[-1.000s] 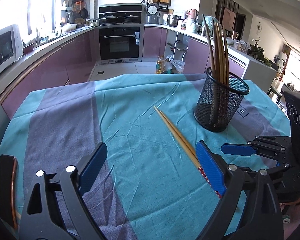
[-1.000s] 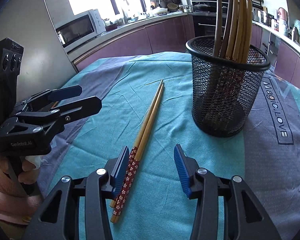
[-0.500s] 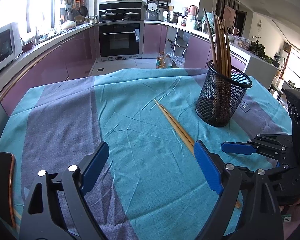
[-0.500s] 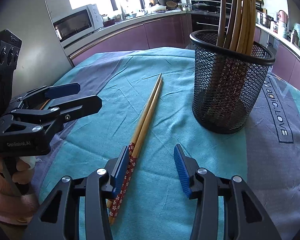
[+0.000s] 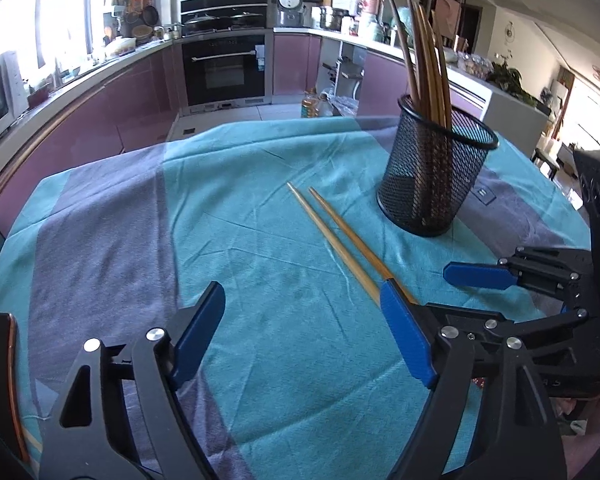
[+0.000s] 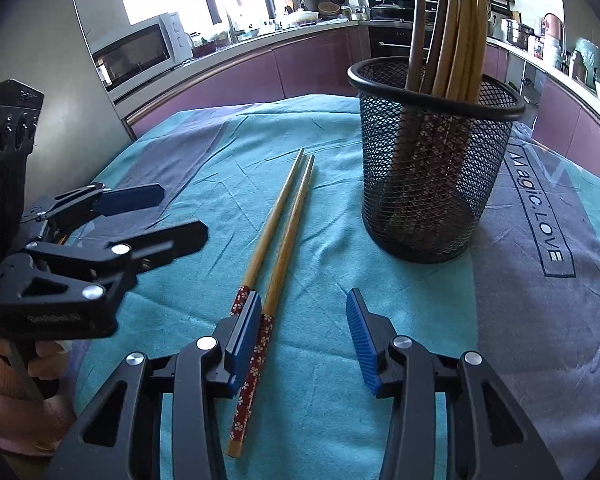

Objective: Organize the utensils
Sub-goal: 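Move both open tools back toward the last two chopsticks on the cloth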

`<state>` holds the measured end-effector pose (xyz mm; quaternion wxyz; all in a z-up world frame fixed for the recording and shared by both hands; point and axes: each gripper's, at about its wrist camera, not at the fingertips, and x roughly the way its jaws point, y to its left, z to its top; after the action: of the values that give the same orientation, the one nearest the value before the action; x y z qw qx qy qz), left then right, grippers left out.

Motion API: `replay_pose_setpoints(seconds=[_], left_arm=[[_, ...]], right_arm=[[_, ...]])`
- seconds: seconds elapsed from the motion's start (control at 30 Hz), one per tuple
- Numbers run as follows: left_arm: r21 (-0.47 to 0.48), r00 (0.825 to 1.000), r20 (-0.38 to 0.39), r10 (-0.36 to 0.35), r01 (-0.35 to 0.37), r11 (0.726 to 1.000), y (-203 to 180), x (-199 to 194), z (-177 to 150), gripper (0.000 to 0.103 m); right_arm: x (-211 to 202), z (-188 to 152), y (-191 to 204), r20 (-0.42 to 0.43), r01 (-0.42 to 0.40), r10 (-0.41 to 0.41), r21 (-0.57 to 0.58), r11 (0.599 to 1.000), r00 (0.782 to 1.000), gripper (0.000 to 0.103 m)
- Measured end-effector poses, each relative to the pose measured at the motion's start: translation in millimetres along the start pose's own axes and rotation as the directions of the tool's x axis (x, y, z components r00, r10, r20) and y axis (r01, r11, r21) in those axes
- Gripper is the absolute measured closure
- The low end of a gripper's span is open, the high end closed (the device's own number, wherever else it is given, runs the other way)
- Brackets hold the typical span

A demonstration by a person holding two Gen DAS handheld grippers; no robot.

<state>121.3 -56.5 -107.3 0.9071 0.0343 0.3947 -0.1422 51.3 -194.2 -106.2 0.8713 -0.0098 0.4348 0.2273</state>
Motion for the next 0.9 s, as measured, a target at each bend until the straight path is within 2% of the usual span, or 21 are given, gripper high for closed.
replay_pose_setpoints(seconds=[0.33,0.43,0.63,0.9], left_arm=[[0.047,0.995,-0.086,-0.044,0.048,0.998,-21,32,6,0.036],[0.048,0.992,-0.119,-0.047,0.053,0.997,-25,43,9,0.045],[0.046,0.991,-0.127,-0.051,0.057,0.997,-25,46,10,0.048],[0.045,0.990,-0.139,-0.034,0.041,0.998,-17,39,4,0.064]], right_arm=[[-2,0,-9,-0.005,-0.017,0.017,0.004,1.000,1.000,0.060],[-3,-1,-11,-0.004,-0.017,0.017,0.005,1.000,1.000,0.060],[-6,-2,-16,-0.005,-0.022,0.022,0.005,1.000,1.000,0.060],[-2,3,-12,-0.007,-0.014,0.014,-0.010,1.000,1.000,0.060]])
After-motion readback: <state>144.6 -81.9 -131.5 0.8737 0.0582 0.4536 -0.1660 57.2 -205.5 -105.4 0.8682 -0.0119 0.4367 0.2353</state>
